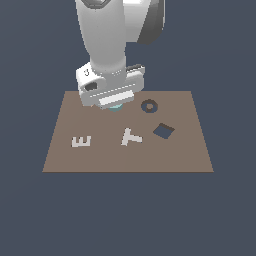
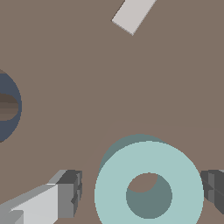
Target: Insert a designated object into the corresponding slot on a board.
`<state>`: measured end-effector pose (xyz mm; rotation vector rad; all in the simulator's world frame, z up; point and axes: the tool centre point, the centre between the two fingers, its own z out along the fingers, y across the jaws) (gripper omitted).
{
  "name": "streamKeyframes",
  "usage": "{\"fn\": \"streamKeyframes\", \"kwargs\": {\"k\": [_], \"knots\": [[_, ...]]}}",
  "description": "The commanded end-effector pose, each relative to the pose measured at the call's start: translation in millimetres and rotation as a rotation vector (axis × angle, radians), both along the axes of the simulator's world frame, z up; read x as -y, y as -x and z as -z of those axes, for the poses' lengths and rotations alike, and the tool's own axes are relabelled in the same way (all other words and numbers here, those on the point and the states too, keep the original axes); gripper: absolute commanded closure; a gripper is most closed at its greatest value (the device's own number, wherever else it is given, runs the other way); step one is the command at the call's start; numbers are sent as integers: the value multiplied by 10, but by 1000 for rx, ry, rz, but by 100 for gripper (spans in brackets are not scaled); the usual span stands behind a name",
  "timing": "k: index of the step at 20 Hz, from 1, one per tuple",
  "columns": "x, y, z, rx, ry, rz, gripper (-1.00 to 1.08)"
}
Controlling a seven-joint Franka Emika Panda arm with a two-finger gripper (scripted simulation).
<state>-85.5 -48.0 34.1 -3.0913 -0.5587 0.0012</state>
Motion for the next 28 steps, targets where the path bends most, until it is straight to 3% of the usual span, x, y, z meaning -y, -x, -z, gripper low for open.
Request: {"fn": "streamKeyframes", "kwargs": {"k": [1, 2, 3, 18, 28], "knots": [[3, -1, 40, 1, 0, 0, -92], [1, -1, 42, 1, 0, -1, -92], [1, -1, 42, 1, 0, -1, 108], [5, -9, 33, 1, 1, -13, 108], [-25, -105, 26, 2, 1, -162, 108]]}}
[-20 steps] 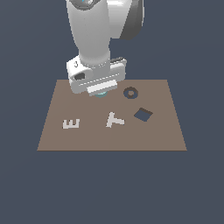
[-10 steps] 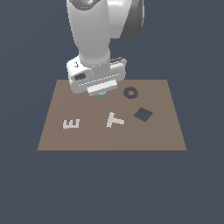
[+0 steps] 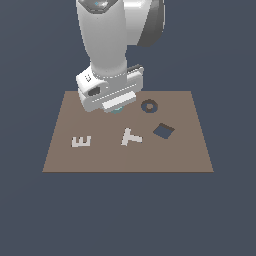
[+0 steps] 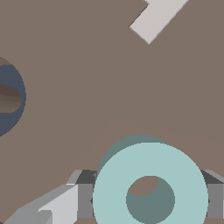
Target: Insert a designated object into the corresponding slot on a board.
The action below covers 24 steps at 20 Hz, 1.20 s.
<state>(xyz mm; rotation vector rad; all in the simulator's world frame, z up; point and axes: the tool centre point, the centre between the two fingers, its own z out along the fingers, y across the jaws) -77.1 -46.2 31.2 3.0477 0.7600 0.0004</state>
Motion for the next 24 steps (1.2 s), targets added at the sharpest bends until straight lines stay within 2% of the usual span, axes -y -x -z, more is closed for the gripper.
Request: {"fn": "streamKeyframes", "kwargs": {"k": [1, 10, 24], "knots": [[-13, -37, -5, 1, 0, -55, 108], [-119, -207, -18, 1, 1, -351, 108], [-503, -430, -48, 2, 1, -1009, 108]]}}
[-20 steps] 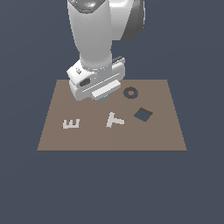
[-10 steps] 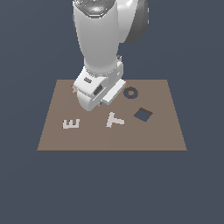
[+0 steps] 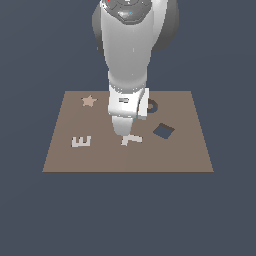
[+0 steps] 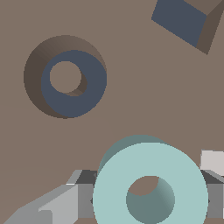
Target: Insert a designated object into the corresponding slot on a board.
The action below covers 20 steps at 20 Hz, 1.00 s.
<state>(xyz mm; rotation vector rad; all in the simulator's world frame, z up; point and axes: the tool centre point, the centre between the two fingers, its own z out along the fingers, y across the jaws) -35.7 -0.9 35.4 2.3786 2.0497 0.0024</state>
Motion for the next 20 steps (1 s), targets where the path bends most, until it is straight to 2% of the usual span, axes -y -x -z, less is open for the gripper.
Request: {"fn": "streamKeyframes", "kwargs": {"k": [1, 10, 20], "knots": [[-83, -21, -7, 1, 0, -124, 108], [-385, 5, -25, 1, 1, -562, 108], [-656, 173, -42, 0, 1, -1014, 108]]}}
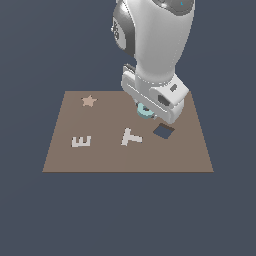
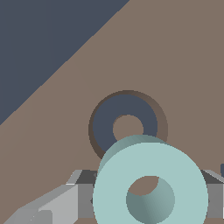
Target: Insert a designated object into the corresponding slot on a board.
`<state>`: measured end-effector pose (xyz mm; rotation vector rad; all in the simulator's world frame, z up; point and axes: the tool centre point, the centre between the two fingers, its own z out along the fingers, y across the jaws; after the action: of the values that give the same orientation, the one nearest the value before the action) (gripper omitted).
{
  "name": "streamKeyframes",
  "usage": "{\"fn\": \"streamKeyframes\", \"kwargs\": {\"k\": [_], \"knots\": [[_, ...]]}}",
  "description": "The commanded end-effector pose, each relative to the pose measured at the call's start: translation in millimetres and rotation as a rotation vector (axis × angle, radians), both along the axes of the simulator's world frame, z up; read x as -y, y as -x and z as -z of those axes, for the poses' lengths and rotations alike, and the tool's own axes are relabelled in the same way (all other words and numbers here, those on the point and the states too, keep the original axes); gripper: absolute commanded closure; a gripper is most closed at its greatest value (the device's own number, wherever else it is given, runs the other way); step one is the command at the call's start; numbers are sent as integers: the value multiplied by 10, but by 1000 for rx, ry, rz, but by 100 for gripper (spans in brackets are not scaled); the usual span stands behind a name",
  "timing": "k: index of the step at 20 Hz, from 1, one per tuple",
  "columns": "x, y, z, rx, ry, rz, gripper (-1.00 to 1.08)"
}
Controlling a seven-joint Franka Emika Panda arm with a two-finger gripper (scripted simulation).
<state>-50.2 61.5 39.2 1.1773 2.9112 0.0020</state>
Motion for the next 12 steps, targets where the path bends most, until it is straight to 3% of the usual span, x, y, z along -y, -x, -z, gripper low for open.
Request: {"fn": "streamKeyframes", "kwargs": {"k": [1, 12], "knots": [[-50, 47, -5, 0, 0, -101, 108], [-160, 220, -14, -1, 1, -387, 108]]}}
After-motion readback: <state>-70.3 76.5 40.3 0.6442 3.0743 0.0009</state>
